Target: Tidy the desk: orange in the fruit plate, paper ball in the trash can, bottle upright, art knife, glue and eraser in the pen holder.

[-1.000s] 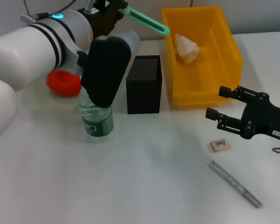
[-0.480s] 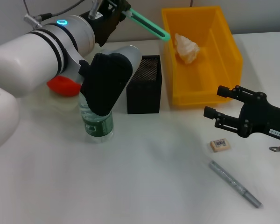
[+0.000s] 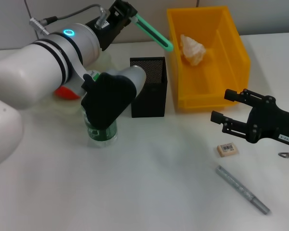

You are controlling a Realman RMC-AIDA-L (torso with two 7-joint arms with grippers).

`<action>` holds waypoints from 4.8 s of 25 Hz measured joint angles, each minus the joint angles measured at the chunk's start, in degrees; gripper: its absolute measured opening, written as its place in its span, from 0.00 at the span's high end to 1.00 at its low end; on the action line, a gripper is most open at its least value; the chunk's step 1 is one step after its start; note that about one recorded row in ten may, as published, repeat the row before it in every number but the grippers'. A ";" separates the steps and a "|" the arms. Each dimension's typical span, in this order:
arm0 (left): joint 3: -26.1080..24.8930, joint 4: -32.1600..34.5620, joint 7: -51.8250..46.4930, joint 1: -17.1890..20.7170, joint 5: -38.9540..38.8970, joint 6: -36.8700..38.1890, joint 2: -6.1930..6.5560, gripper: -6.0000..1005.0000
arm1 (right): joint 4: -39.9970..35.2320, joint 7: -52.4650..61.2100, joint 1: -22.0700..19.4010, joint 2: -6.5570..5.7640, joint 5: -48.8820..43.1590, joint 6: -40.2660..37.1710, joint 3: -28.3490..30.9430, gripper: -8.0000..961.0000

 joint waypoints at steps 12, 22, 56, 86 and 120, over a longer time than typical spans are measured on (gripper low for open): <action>1.27 -3.22 6.29 1.10 0.00 -6.19 -0.12 0.78 | 0.00 0.00 -0.12 0.09 0.27 -0.20 0.00 0.25; 1.78 -5.98 11.37 1.74 0.00 -11.37 -0.08 0.77 | 0.00 0.30 -0.15 0.09 0.66 -0.41 0.00 0.25; 5.60 -16.02 21.97 2.44 0.00 -26.50 -0.17 0.77 | -0.32 1.11 -0.20 -0.09 0.80 -2.43 0.00 0.26; 8.02 -17.05 27.68 4.41 -0.37 -32.67 -0.17 0.76 | 0.00 1.25 -0.56 -0.09 0.79 -3.80 0.00 0.26; 7.97 -16.40 26.77 3.05 -12.94 -34.12 -0.17 0.71 | -0.13 1.81 -0.92 0.00 0.79 -5.11 0.79 0.26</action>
